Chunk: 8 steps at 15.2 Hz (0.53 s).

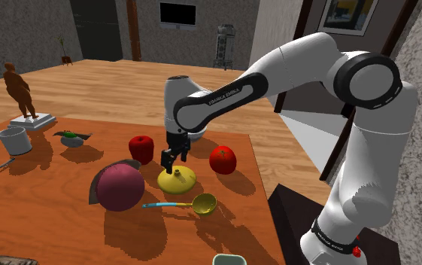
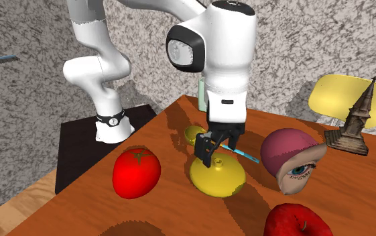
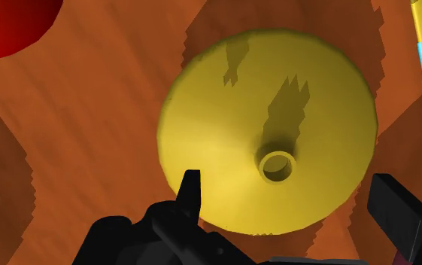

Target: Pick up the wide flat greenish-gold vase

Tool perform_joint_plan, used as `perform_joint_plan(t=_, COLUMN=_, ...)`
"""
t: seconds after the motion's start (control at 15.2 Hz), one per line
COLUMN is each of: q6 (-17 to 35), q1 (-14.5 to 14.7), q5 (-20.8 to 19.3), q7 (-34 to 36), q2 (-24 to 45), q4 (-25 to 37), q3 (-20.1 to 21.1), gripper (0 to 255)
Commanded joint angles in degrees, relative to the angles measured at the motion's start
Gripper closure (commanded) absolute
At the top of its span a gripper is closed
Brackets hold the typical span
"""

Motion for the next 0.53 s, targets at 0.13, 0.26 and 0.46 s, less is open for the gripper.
perform_joint_plan(t=0.13, q6=1.2, q1=0.0, q5=-0.1, q7=0.1, q2=0.4, q4=-0.8, q3=0.0, gripper=255)
perform_joint_plan(t=0.26, q6=1.3, q1=0.1, q5=-0.1, q7=0.1, q2=0.4, q4=-0.9, q3=0.0, gripper=255)
perform_joint_plan(t=0.46, q6=1.3, q1=0.0, q5=-0.1, q7=0.1, q2=0.4, q4=-0.9, q3=0.0, gripper=255)
